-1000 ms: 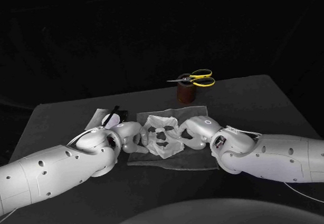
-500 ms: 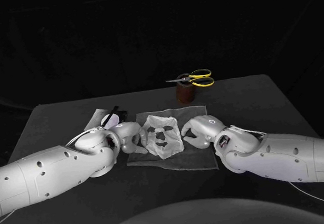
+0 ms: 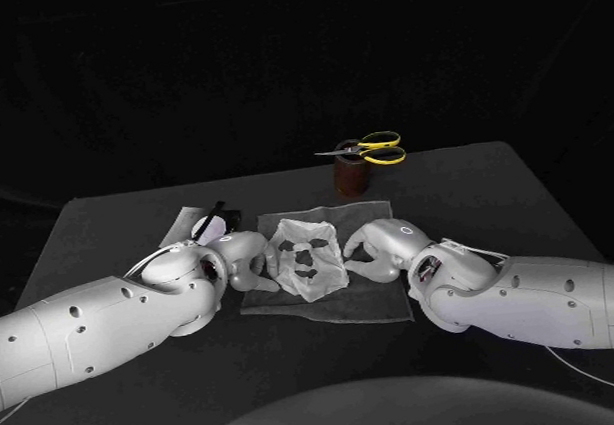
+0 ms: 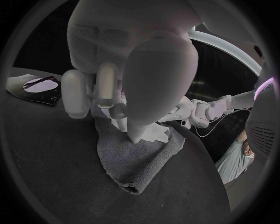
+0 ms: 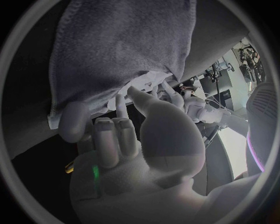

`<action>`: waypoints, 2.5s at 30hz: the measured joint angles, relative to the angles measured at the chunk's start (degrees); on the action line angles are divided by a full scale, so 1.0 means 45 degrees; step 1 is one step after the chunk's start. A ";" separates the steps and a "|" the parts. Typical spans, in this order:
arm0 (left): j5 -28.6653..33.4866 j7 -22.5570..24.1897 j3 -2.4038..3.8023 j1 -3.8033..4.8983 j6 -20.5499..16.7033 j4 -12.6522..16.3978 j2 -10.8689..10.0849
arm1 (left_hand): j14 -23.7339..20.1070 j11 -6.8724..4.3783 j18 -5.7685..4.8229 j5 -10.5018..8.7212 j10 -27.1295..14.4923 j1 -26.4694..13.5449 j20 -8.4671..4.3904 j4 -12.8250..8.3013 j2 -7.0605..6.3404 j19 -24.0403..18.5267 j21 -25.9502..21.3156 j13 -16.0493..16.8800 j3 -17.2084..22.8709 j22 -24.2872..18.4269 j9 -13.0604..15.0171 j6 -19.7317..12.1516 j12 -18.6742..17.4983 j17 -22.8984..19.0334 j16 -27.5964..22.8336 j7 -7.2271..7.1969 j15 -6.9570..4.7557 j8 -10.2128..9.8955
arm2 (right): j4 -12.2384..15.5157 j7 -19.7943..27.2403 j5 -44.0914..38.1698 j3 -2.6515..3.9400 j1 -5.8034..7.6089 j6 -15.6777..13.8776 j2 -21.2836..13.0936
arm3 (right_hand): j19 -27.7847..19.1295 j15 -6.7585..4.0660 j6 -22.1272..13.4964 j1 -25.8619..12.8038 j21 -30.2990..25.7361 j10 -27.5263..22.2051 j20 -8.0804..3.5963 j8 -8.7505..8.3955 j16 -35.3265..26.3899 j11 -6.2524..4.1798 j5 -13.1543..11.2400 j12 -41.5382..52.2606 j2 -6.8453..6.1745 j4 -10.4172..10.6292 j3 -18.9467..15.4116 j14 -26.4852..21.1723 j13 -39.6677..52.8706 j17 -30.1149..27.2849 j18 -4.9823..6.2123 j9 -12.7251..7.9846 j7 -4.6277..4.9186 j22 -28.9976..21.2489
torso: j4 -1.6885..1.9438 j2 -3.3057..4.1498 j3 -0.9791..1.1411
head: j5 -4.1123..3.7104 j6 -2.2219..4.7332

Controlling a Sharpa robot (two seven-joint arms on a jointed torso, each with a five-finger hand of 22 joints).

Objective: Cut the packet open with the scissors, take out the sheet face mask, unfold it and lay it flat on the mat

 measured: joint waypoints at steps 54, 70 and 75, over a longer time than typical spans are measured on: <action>0.0104 -0.0024 0.0000 0.0004 0.0078 0.0107 -0.0034 | 0.0000 0.0021 0.0000 0.0000 -0.0022 0.0052 -0.0001 0.0000 0.0052 0.0000 -0.0001 -0.0001 0.0000 0.0004 0.0007 -0.0046 0.0044 0.0000 -0.0046 0.0046 0.0000 0.0059 | -0.0539 -0.2144 -0.1037 0.0057 -0.0286 -0.0347 0.1007 | 0.0094 -0.0168 0.0454 -0.0295 -0.0084 -0.0011 -0.0097 0.0704 0.0027 -0.0199 0.0053 0.0025 -0.0435 0.1433 -0.1965 -0.0016 -0.0008 -0.0012 -0.0001 0.0293 -0.0279 0.0112 | -0.0005 0.0007 -0.0006 | -0.0078 0.0000; 0.0127 -0.0022 -0.0001 0.0003 0.0101 0.0167 -0.0077 | 0.0000 0.0022 -0.0001 0.0000 -0.0023 0.0001 -0.0001 0.0000 0.0103 0.0000 -0.0002 0.0009 0.0000 0.0017 0.0007 -0.0088 0.0045 0.0000 -0.0005 0.0003 0.0000 0.0054 | -0.0871 -0.2257 -0.1660 0.0110 -0.0314 -0.0292 0.1205 | 0.0208 -0.0323 0.0565 0.1492 -0.0085 0.0002 -0.0211 0.1140 0.0030 -0.0412 -0.0225 0.0023 0.0337 0.0878 -0.1083 -0.0032 0.0002 -0.0004 -0.0002 0.0494 -0.0486 0.0187 | 0.0004 0.0023 0.0010 | -0.0048 0.0000; 0.0142 -0.0021 -0.0001 0.0003 0.0102 0.0185 -0.0093 | 0.0000 0.0022 -0.0001 0.0000 -0.0023 0.0000 -0.0001 0.0000 0.0103 0.0000 -0.0002 0.0025 0.0000 0.0016 0.0005 -0.0088 0.0045 0.0000 -0.0005 0.0002 0.0001 0.0054 | -0.0910 -0.2262 -0.1769 0.0130 -0.0340 -0.0282 0.1242 | 0.0206 -0.0371 0.0626 0.1689 -0.0085 -0.0032 -0.0302 0.1235 0.0029 -0.0447 -0.0246 0.0021 0.0271 0.0595 -0.0698 0.0007 0.0002 0.0000 -0.0002 0.0542 -0.0548 0.0221 | 0.0004 0.0024 0.0012 | -0.0039 0.0000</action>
